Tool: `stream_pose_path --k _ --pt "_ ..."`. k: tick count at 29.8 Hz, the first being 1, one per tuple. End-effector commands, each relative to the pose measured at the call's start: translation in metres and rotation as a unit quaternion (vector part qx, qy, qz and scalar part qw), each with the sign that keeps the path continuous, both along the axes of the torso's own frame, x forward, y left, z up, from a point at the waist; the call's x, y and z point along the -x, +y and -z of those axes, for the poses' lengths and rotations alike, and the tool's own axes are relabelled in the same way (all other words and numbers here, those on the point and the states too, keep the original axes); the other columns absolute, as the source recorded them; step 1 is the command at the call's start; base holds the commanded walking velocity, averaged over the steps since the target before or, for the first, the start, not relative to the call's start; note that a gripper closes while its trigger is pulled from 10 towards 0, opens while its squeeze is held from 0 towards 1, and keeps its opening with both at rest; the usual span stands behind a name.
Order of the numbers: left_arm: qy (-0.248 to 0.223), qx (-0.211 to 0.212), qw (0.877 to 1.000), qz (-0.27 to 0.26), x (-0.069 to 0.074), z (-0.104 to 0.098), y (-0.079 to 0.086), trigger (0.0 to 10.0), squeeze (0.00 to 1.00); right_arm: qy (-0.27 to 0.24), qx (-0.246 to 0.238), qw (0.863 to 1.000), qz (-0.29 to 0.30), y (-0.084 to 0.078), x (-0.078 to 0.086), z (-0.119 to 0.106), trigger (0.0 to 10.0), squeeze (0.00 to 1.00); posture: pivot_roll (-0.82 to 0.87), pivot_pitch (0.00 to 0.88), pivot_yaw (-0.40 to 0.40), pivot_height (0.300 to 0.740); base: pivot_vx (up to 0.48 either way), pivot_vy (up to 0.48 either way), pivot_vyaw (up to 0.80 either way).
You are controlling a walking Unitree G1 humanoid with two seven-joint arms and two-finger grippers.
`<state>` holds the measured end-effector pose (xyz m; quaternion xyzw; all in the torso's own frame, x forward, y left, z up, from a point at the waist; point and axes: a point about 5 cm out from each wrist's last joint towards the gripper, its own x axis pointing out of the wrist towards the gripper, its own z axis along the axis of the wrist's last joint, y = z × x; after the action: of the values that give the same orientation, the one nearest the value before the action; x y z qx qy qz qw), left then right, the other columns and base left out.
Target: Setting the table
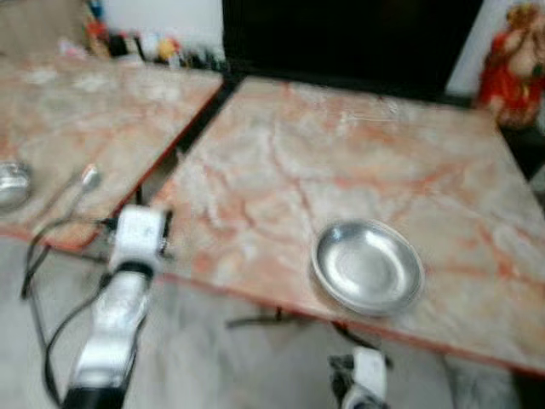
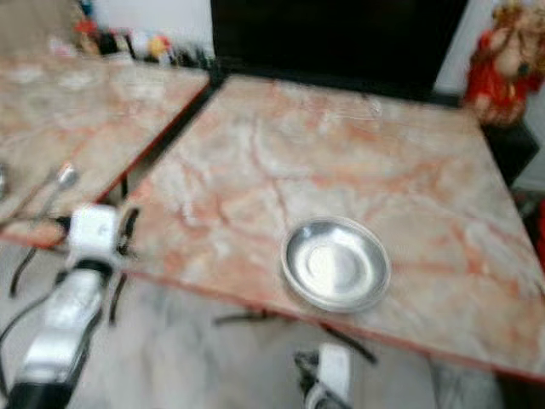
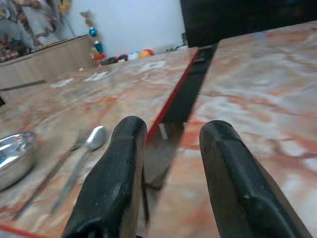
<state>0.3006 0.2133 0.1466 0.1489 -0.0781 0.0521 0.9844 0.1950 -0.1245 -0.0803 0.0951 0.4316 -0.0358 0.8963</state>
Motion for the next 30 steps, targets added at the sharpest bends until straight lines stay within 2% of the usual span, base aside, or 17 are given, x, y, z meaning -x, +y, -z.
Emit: stream_pose_path --k 1,8,24,30 --pt "0.004 0.015 1.0 0.017 0.001 0.004 -0.012 10.0 0.0 0.018 0.011 1.0 0.007 -0.009 0.012 0.006 10.0 0.0 0.11 0.0 -0.034 0.74 0.0 0.48 0.0" --pt "0.005 0.018 1.0 0.024 0.002 0.003 -0.016 10.0 0.0 0.022 0.012 1.0 0.009 -0.011 0.017 0.008 10.0 0.0 0.11 0.006 -0.03 0.74 0.0 0.48 0.0" --pt "-0.003 0.011 1.0 0.006 0.006 -0.001 -0.004 10.0 0.0 0.02 0.016 1.0 -0.011 -0.014 0.017 0.009 10.0 0.0 0.12 0.03 -0.055 0.74 0.0 0.48 0.0" --pt "-0.002 0.011 1.0 0.007 0.006 -0.002 -0.004 10.0 0.0 0.019 0.017 1.0 -0.015 -0.015 0.018 0.009 10.0 0.0 0.12 0.031 -0.055 0.74 0.0 0.48 0.0"
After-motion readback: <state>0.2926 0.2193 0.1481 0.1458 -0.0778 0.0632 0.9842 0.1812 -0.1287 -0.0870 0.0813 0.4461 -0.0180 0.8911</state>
